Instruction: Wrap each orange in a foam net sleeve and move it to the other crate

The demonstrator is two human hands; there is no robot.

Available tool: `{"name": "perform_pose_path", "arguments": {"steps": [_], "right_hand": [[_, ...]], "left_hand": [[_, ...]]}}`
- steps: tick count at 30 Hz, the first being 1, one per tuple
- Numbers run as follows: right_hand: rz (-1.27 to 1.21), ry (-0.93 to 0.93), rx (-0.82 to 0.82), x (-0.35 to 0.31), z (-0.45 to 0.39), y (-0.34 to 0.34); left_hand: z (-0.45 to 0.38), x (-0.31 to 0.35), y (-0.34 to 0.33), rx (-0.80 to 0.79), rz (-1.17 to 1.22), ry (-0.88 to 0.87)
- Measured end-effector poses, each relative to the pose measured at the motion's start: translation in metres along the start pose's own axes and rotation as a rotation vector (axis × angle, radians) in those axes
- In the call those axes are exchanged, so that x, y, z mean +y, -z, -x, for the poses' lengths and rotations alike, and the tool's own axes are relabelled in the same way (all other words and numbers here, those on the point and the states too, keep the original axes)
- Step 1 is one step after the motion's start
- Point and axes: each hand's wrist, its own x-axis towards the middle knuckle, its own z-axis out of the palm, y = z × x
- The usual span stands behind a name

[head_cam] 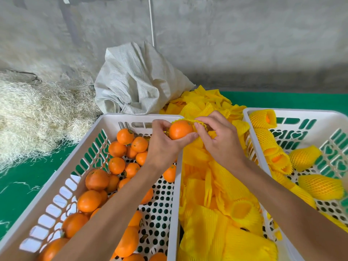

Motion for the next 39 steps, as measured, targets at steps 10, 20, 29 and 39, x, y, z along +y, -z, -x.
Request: {"name": "perform_pose_path", "arguments": {"steps": [10, 20, 29, 39], "right_hand": [[-0.123, -0.076, -0.031, -0.006, 0.002, -0.003], [-0.104, -0.109, -0.11, 0.001, 0.001, -0.001], [-0.03, 0.113, -0.024, -0.008, -0.004, 0.006], [0.019, -0.127, -0.189, 0.003, 0.004, -0.002]], "left_hand": [[-0.004, 0.003, 0.003, -0.268, 0.257, 0.072], [-0.01, -0.002, 0.008, -0.275, 0.385, 0.187], [0.001, 0.004, 0.004, -0.04, 0.23, 0.102], [0.001, 0.007, 0.0, -0.194, 0.358, 0.157]]}}
